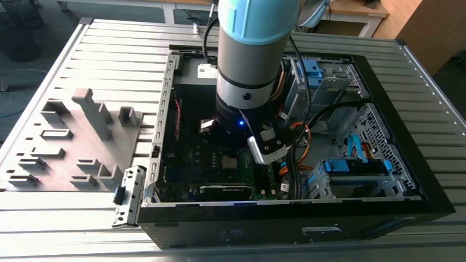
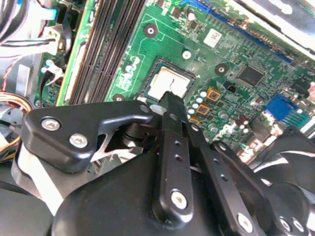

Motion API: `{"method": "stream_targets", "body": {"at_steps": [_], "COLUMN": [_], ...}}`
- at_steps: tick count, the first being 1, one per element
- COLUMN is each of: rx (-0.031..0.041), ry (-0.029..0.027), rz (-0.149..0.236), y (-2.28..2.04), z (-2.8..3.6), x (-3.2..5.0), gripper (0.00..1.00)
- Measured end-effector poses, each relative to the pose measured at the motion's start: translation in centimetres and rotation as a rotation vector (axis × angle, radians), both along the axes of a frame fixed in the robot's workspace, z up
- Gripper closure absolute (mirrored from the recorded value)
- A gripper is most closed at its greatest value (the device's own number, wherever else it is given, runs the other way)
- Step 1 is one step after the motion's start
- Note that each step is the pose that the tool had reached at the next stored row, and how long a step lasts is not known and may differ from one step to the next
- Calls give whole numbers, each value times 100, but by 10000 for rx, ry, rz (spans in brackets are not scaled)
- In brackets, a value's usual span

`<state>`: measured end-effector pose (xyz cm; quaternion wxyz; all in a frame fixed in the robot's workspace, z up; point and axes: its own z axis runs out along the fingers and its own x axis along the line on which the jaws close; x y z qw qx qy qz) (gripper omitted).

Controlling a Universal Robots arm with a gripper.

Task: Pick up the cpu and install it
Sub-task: 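Close the cpu cover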

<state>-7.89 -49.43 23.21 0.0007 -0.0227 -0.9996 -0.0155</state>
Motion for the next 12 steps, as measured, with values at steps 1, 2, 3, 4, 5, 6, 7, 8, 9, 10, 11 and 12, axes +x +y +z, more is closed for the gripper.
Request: {"method": "stream_targets", "body": {"at_steps": [1,2,3,4,5,6,7,8,9,10,11,12], "rx": [-1,0,-1,0,0,0,0,0,0,-1,0,1], "ry": [0,0,0,0,0,0,0,1,0,0,0,-1], "rz": [0,0,0,-1,-1,0,1,3,6,10,17,26], "y": [4,8,12,18,25,34,44,54,63,70,77,80], "z": [0,0,0,-1,-1,-2,-3,-5,-6,-7,-9,-10], "x": [14,30,47,65,82,99,118,135,152,168,184,199], "gripper": [89,89,89,89,89,89,89,89,89,89,89,89]}}
